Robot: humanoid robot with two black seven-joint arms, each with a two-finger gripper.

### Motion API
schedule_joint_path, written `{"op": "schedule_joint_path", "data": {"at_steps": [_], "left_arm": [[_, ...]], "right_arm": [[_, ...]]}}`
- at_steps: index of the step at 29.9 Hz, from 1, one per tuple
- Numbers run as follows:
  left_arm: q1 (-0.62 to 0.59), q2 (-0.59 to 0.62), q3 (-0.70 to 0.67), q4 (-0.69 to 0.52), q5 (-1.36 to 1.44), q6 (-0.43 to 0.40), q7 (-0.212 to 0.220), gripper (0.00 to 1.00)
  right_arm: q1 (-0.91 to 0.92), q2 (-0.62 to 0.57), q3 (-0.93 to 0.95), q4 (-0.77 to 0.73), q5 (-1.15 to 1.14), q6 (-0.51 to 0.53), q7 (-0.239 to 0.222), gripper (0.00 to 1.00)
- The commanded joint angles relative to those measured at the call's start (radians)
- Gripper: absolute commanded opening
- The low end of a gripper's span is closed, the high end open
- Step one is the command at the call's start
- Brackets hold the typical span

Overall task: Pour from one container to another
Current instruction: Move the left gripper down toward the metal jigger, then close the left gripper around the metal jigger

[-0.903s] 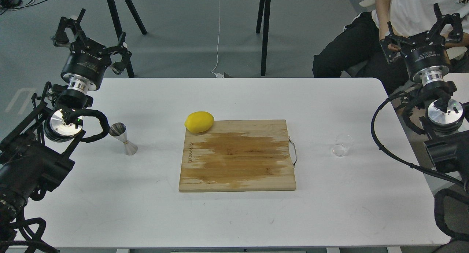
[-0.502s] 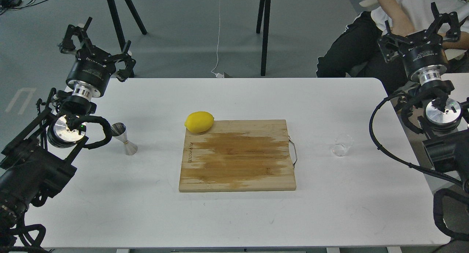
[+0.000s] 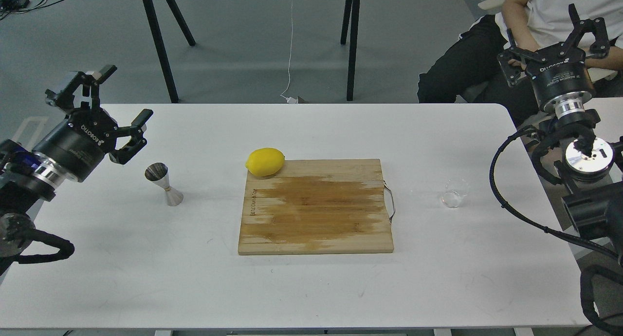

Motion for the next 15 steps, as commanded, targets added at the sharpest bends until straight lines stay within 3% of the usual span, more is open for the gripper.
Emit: {"op": "schedule_joint_path", "data": {"at_steps": [1, 9, 12, 15], "left_arm": [[0.046, 0.081, 0.006, -0.004, 0.203, 0.011, -0.065, 1.0], [0.106, 0.085, 0.046, -0.002, 0.761, 0.274, -0.1, 1.0], [0.109, 0.085, 0.111, 0.013, 1.014, 0.461, -0.094, 1.0], [0.104, 0.059, 0.222, 0.074, 1.228, 0.667, -0.056, 1.0]], "right_arm": [[-0.034, 0.001, 0.002, 0.048, 0.001, 0.0, 0.0, 1.0], [-0.037, -0.001, 0.004, 0.053, 0.001, 0.0, 0.0, 1.0], [-0.039, -0.005, 0.004, 0.053, 0.001, 0.0, 0.002, 1.0], [-0.045, -0.013, 0.004, 0.051, 0.002, 0.0, 0.002, 1.0]]}}
